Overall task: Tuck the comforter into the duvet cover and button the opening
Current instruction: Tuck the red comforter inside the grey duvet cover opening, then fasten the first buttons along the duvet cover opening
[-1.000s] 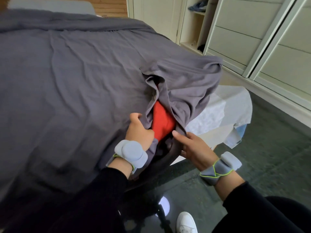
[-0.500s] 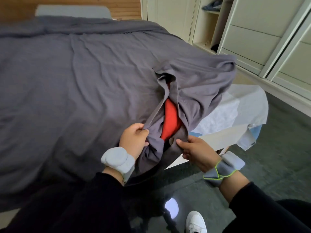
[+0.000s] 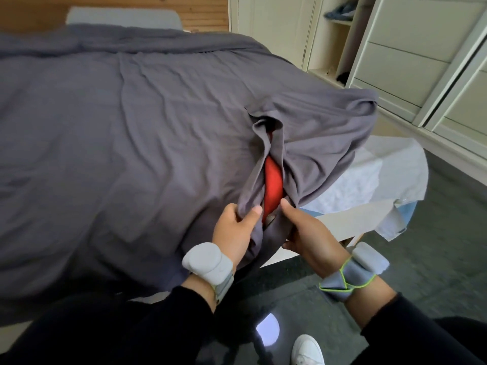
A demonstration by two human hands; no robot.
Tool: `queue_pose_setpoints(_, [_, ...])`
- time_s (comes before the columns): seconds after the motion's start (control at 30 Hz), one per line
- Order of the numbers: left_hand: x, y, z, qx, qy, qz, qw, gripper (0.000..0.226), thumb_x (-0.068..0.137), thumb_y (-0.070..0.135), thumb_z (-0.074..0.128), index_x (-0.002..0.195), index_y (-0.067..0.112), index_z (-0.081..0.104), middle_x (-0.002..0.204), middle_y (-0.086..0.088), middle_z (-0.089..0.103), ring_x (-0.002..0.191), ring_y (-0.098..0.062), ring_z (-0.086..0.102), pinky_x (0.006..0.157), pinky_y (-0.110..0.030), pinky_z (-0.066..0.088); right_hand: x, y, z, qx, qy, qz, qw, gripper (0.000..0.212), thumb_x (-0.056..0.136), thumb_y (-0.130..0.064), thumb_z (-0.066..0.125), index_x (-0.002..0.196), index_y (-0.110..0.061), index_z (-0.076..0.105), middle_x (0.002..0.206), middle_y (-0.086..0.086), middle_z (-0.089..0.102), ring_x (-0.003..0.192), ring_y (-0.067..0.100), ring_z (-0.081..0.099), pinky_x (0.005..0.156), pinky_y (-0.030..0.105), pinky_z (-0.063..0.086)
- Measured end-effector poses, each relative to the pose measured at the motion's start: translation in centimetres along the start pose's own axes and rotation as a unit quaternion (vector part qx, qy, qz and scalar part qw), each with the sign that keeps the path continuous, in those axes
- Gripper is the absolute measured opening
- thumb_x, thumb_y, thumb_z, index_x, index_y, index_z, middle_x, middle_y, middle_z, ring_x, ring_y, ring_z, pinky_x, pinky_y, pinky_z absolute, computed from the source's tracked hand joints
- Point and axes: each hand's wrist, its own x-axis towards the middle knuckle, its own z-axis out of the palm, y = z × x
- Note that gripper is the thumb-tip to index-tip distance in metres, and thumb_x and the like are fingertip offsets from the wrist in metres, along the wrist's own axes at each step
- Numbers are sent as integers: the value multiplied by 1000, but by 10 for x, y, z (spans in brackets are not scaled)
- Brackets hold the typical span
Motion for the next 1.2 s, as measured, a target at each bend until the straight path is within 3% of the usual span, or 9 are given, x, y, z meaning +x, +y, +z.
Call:
queue_pose_setpoints(0.07, [-2,-3,-2,24,-11,2,1000,19,84,24,62,82,7,53,65,1,53,64,-16,50,56,-17,38,0,3,1,-47,2,-20,999,18,85,-42,62,86,-24,65,70,-13,68,61,2,58,57,19,41])
queue_pose_setpoints(0.17, [-2,-6,-8,39,-6,-18,999,8,79,14,61,79,14,52,62,3,49,60,-15,47,54,-16,38,4,8,1,-48,28,-24,998,13,80,-29,70,87,-19,66,69,-8,68,60,4,59,55,19,43])
queue_pose_setpoints(0.3, [-4,-11,-16,56,-36,-40,997,15,76,9,59,88,17,58,74,-2,60,72,-21,58,73,-35,48,6,11,-1,-9,-4,-25,1000,13,81,-12,69,93,-5,67,84,10,68,76,19,64,68,27,53])
queue_pose_setpoints(0.43, [-5,-16,-25,51,-54,-27,997,14,78,4,57,88,10,65,79,-7,68,75,-23,64,83,-41,53,5,13,-5,8,-19,-27,999,13,83,-2,65,95,-4,68,85,7,73,74,13,69,66,20,57])
queue_pose_setpoints(0.63, [-3,-11,-36,-71,-35,-29,996,21,87,3,51,72,14,61,72,-3,61,68,-9,56,57,-10,48,3,12,-3,-7,-18,-27,999,15,85,2,58,88,-8,70,78,1,72,64,3,66,61,16,54])
queue_pose_setpoints(0.8, [-4,-6,-38,-96,-30,-2,995,13,89,5,50,84,7,61,80,-9,61,81,-21,55,88,-42,49,3,9,-6,24,-32,-12,999,13,87,-7,61,97,-7,70,85,4,71,67,7,65,55,15,52])
queue_pose_setpoints(0.97, [-4,-8,-34,-78,-46,21,996,7,89,15,58,86,19,63,80,0,66,76,-11,59,74,-23,47,5,9,-9,15,-20,-22,999,12,86,-11,64,97,-11,69,81,-2,71,62,2,58,50,11,45])
queue_pose_setpoints(1.2, [-10,-11,-29,-9,-89,8,996,14,79,23,70,89,14,68,85,-6,75,76,-12,67,71,-20,50,7,9,-3,38,-46,-32,998,24,83,-8,67,106,-13,66,90,-2,75,68,2,63,51,12,44])
